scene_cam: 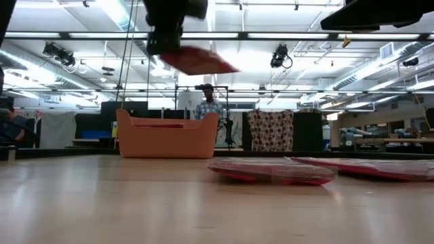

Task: Sort popcorn bags into baskets
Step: Put the red popcorn bag into the orange bin

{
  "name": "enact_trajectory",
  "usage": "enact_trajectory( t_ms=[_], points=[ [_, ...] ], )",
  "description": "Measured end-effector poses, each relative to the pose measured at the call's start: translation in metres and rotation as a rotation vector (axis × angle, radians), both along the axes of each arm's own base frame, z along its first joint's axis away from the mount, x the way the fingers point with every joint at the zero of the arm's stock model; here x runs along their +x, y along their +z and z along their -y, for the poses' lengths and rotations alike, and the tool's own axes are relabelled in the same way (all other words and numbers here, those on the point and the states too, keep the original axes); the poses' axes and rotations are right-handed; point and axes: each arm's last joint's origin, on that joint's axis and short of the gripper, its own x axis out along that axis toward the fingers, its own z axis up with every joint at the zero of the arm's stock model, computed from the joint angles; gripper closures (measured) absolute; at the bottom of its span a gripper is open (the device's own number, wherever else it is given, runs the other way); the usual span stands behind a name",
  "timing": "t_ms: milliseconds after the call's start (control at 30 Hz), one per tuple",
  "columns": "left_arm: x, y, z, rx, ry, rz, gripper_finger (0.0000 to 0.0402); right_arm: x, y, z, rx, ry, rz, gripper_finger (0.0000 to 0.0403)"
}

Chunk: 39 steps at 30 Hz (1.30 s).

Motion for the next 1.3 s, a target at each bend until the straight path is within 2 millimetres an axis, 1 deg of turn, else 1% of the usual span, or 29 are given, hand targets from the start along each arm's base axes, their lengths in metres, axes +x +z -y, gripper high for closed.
enact_trajectory(
  t_ms=[167, 300, 400, 500, 533, 600, 667, 733, 800, 867, 900, 1000, 1100, 1167, 1233, 1300],
  points=[
    [-0.006, -0.004, -0.07, -0.13, 0.281, 0.047, 0.0393, 0.0, 0.0, 0.0, -0.003, 0.002, 0.0, 0.03],
    [-0.012, -0.017, -0.126, -0.253, 0.466, 0.046, 0.0391, 0.0, 0.0, 0.0, -0.008, 0.003, -0.004, 0.03],
    [-0.019, -0.028, -0.159, -0.342, 0.561, 0.019, 0.0384, 0.0, -0.001, 0.0, -0.008, 0.006, -0.007, 0.03],
    [-0.026, -0.035, -0.181, -0.353, 0.615, -0.014, 0.0361, 0.0, -0.001, 0.0, -0.01, 0.009, -0.009, 0.03],
    [-0.027, -0.035, -0.185, -0.357, 0.618, -0.023, 0.035, 0.0, -0.001, 0.0, -0.01, 0.01, -0.009, 0.03],
    [-0.026, -0.037, -0.185, -0.379, 0.615, -0.011, 0.0327, 0.0, -0.001, 0.0, -0.014, 0.01, -0.012, 0.03],
    [-0.017, -0.038, -0.177, -0.44, 0.569, 0.015, 0.0306, -0.001, -0.002, 0.0, -0.018, 0.01, -0.018, 0.03],
    [-0.005, -0.04, -0.163, -0.55, 0.48, 0.042, 0.0289, -0.001, -0.002, 0.0, -0.02, 0.01, -0.019, 0.03],
    [0.011, -0.042, -0.141, -0.666, 0.352, 0.073, 0.0278, -0.001, -0.002, 0.0, -0.019, 0.01, -0.019, 0.03],
    [0.026, -0.043, -0.112, -0.752, 0.173, 0.039, 0.0273, -0.001, -0.002, 0.0, -0.017, 0.01, -0.019, 0.03],
    [0.033, -0.044, -0.095, -0.766, 0.075, 0.01, 0.0272, -0.001, -0.002, 0.0, -0.015, 0.009, -0.018, 0.03],
    [0.045, -0.047, -0.043, -0.749, -0.198, -0.117, 0.0272, -0.001, -0.002, 0.0, -0.012, 0.008, -0.017, 0.03],
    [0.051, -0.059, 0.006, -0.705, -0.441, -0.191, 0.0271, 0.0, -0.001, 0.0, -0.005, 0.008, -0.013, 0.03],
    [0.049, -0.069, 0.034, -0.664, -0.568, -0.247, 0.0271, 0.0, -0.001, 0.0, -0.002, 0.008, -0.009, 0.03],
    [0.048, -0.082, 0.059, -0.591, -0.685, -0.26, 0.0271, 0.0, 0.0, 0.0, -0.001, 0.008, -0.006, 0.03],
    [0.041, -0.098, 0.079, -0.485, -0.758, -0.338, 0.027, 0.0, 0.0, 0.0, 0.0, 0.009, -0.001, 0.03]
  ],
)
